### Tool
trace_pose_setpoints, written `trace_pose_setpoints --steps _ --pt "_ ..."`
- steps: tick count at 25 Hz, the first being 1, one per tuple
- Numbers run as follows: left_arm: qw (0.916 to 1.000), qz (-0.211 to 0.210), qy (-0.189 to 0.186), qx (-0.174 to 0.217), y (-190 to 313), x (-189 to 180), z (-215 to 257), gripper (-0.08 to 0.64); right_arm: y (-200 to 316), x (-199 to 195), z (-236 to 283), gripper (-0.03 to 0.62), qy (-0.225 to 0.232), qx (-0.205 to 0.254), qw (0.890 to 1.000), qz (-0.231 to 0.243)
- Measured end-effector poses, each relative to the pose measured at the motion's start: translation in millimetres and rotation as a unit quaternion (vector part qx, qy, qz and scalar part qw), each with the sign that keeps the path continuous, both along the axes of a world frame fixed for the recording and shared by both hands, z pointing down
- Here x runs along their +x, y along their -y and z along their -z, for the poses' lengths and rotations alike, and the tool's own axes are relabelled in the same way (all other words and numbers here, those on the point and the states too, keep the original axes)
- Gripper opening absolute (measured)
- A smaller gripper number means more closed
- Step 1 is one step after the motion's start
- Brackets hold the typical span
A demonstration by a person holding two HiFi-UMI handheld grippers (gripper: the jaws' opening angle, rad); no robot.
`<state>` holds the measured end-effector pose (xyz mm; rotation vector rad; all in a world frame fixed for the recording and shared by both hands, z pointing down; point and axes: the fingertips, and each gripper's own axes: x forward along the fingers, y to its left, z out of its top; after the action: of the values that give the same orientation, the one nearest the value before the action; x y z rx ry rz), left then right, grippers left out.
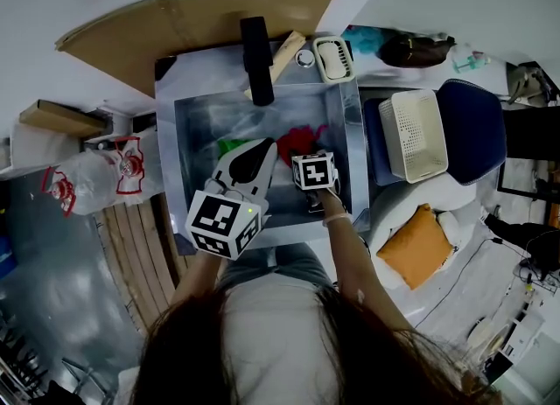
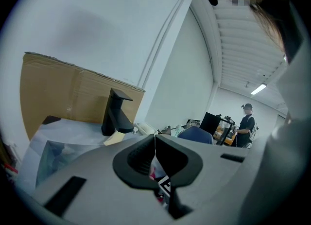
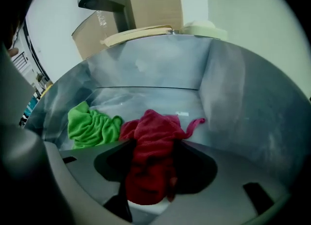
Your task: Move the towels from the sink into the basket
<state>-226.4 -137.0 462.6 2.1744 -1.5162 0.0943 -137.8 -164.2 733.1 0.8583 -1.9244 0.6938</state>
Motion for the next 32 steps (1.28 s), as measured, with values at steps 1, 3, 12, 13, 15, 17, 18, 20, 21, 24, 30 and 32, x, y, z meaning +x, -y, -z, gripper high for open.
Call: trace_pose_setpoints --steps 1,3,12,13,15,17,18,20,21,24,30,32 --pt "1.0 0.001 0.0 0.0 -0.8 -0.6 0.3 0.009 -0.5 -0.6 1.2 0.229 0.0 -0.001 1.0 0.003" --pt "1.0 0.002 0.001 0.0 -1.6 -2.0 0.5 0.009 -1.4 -2.5 3.3 0.159 0.007 -0.008 1.0 0.006" --pt "0.9999 0.01 -0.006 0.007 -3.5 -5.3 6.6 0.009 -8.0 -8.0 31.2 0.124 0.041 -0.006 0.999 0.012" --pt "0.9999 0.01 -0.007 0.008 -4.4 -5.2 7.9 0.009 -7.9 -8.7 37.3 0.124 0.047 -0.001 0.999 0.012" --pt "0.9999 0.01 -0.009 0.01 -6.8 -3.9 10.8 0.009 -7.5 -9.0 51.2 0.124 0.059 0.013 0.998 0.011" --pt "0.9998 0.009 -0.008 0.013 -10.1 -1.9 14.2 0.009 -7.6 -9.0 65.7 0.124 0.07 0.027 0.997 0.01" --pt "0.9998 0.008 -0.008 0.015 -11.9 -0.7 16.0 0.009 -8.0 -9.2 72.9 0.124 0.075 0.034 0.997 0.009" --pt "0.9998 0.006 -0.008 0.018 -15.7 1.9 19.9 0.009 -9.3 -9.7 85.6 0.124 0.086 0.048 0.995 0.007" --pt "0.9998 0.005 -0.007 0.02 -17.8 3.5 21.6 0.009 -10.2 -9.9 90.3 0.124 0.094 0.055 0.994 0.007" --pt "0.9997 0.002 -0.005 0.024 -23.7 8.9 25.2 0.009 -15.2 -9.1 108.5 0.124 0.113 0.065 0.991 0.004" --pt "0.9995 0.002 0.003 0.03 -29.7 21.4 31.7 0.009 -20.7 -2.3 145.1 0.124 0.141 0.093 0.986 0.005" --pt "0.9994 0.005 0.008 0.032 -30.8 24.8 32.8 0.009 -21.6 1.4 155.9 0.124 0.152 0.103 0.983 0.005"
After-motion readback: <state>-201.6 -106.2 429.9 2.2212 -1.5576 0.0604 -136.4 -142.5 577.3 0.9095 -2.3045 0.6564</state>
